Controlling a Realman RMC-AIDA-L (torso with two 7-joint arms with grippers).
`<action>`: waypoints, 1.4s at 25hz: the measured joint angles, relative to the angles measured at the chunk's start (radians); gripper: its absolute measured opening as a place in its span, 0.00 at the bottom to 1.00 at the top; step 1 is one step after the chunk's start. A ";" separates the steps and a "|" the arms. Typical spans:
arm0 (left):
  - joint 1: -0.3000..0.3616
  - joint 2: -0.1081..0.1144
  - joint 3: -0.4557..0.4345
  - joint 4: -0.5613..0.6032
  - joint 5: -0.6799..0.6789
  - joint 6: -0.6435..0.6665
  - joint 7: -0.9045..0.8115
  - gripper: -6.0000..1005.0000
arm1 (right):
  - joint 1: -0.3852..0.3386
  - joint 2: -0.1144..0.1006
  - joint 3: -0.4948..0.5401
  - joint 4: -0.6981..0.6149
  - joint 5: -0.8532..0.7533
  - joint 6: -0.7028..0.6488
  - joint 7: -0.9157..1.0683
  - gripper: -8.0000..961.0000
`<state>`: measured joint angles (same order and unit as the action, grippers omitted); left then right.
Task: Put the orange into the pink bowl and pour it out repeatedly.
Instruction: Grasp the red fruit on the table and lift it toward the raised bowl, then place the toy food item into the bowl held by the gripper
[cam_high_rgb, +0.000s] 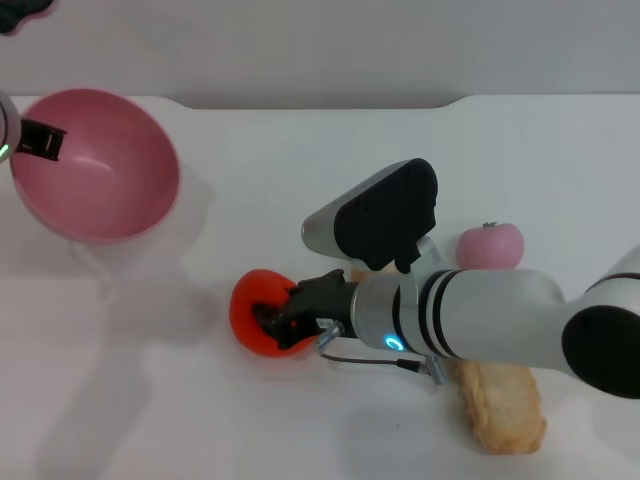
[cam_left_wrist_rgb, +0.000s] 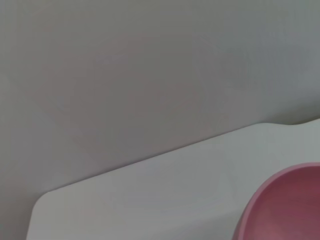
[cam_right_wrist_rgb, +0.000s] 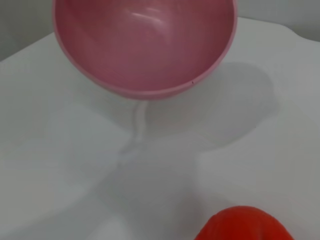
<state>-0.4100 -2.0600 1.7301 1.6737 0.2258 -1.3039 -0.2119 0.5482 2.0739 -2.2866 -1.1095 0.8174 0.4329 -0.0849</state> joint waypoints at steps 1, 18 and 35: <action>0.000 0.000 0.000 -0.002 -0.001 0.001 0.001 0.05 | -0.003 0.000 0.001 -0.004 0.000 0.000 -0.004 0.33; 0.011 0.000 -0.009 -0.028 -0.091 0.008 0.051 0.05 | -0.328 0.006 0.242 -0.606 -0.314 0.263 -0.082 0.18; -0.046 -0.004 0.120 -0.017 -0.272 -0.039 0.085 0.05 | -0.311 0.005 0.243 -0.674 -0.352 0.272 -0.076 0.07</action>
<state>-0.4560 -2.0638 1.8501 1.6568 -0.0457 -1.3431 -0.1273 0.2373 2.0788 -2.0439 -1.7839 0.4654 0.7054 -0.1613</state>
